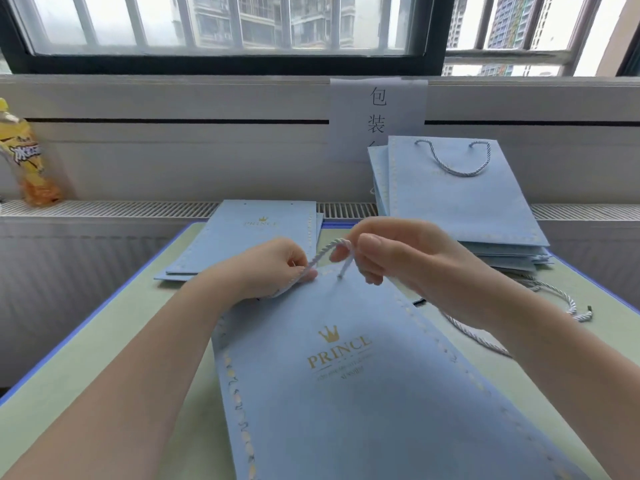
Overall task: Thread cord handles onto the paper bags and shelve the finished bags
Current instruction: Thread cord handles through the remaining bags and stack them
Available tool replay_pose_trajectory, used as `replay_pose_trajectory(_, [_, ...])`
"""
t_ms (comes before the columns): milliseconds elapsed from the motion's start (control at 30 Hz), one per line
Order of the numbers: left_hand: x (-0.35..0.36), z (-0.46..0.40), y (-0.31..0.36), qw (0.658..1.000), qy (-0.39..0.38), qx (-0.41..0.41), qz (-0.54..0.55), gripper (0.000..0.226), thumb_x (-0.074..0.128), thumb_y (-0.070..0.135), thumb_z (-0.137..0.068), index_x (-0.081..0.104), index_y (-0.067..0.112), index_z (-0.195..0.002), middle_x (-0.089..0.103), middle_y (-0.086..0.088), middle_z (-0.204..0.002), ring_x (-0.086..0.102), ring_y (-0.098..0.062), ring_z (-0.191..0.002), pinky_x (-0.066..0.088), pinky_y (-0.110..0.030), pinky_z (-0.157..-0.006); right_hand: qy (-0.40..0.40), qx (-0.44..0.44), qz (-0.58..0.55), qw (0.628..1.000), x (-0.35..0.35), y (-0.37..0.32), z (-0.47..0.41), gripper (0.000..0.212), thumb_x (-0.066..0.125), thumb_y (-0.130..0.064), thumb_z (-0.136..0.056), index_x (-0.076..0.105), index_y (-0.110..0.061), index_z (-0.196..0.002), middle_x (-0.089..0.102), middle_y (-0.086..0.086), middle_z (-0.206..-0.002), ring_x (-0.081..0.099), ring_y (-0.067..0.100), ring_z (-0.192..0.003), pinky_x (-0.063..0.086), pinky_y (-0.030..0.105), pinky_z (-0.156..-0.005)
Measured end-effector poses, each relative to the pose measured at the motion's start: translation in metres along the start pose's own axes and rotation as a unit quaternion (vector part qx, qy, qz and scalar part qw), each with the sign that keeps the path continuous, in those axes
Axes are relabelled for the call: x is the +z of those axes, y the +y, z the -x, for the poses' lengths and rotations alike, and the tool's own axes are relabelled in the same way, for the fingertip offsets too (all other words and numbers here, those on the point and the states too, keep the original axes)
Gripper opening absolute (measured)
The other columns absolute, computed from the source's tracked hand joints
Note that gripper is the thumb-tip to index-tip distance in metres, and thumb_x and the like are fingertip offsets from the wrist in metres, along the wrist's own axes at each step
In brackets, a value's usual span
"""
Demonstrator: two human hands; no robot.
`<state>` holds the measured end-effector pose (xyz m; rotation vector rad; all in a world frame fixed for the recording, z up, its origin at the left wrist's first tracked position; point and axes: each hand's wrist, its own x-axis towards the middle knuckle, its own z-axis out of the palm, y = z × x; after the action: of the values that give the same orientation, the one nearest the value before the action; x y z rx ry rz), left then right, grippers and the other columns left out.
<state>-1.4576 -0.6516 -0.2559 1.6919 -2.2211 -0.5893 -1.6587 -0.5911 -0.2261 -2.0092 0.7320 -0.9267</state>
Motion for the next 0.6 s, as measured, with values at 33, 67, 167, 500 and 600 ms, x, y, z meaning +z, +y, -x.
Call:
replay_pose_trajectory(33, [0.0,0.0,-0.002,1.0,-0.008,-0.009,-0.011,0.039,0.055,0.036,-0.094,0.055,0.005,-0.069,0.044,-0.005,-0.068,0.039,-0.018,-0.062,0.029,-0.026,-0.059,0.037,-0.006,0.066,0.997,-0.001,0.006,-0.001,0.021,0.048,-0.033,-0.092,0.066,-0.023,-0.088,0.052,-0.008,-0.063,0.046,0.007,-0.063,0.042,0.022,-0.062])
replay_pose_trajectory(67, [0.0,0.0,-0.003,1.0,-0.014,-0.016,-0.018,0.04,0.055,0.036,-0.094,0.055,0.003,-0.072,0.043,-0.007,-0.068,0.037,-0.018,-0.063,0.028,-0.027,-0.059,0.084,0.004,0.179,0.98,-0.003,0.013,-0.004,0.021,0.046,-0.037,-0.093,0.064,-0.025,-0.09,0.052,-0.005,-0.063,0.047,0.009,-0.062,0.042,0.029,-0.063])
replay_pose_trajectory(167, [-0.001,0.001,-0.004,0.999,-0.016,-0.021,-0.027,0.038,0.057,0.039,-0.091,0.059,0.005,-0.075,0.05,-0.008,-0.067,0.042,-0.02,-0.06,0.031,-0.027,-0.057,0.106,0.154,0.543,0.819,-0.018,0.029,-0.006,0.024,0.038,-0.036,-0.096,0.055,-0.019,-0.095,0.058,-0.004,-0.082,0.055,0.022,-0.079,0.041,0.033,-0.068])
replay_pose_trajectory(500, [0.0,0.0,-0.007,0.998,-0.018,-0.048,-0.025,0.032,0.069,0.049,-0.079,0.063,0.02,-0.09,0.059,0.008,-0.084,0.054,-0.01,-0.075,0.039,-0.026,-0.068,-0.104,0.336,0.49,0.798,-0.025,0.04,0.0,0.01,0.049,-0.022,-0.093,0.047,-0.016,-0.101,0.053,-0.001,-0.1,0.047,0.012,-0.067,0.036,0.021,-0.053])
replay_pose_trajectory(600, [-0.001,0.0,-0.006,0.999,-0.019,-0.027,-0.015,0.032,0.068,0.043,-0.082,0.061,0.012,-0.086,0.057,0.0,-0.078,0.049,-0.015,-0.069,0.037,-0.027,-0.065,-0.093,0.343,0.489,0.796,-0.025,0.04,-0.001,0.016,0.044,-0.006,-0.091,0.05,-0.017,-0.101,0.052,0.0,-0.098,0.049,0.017,-0.076,0.032,0.02,-0.049])
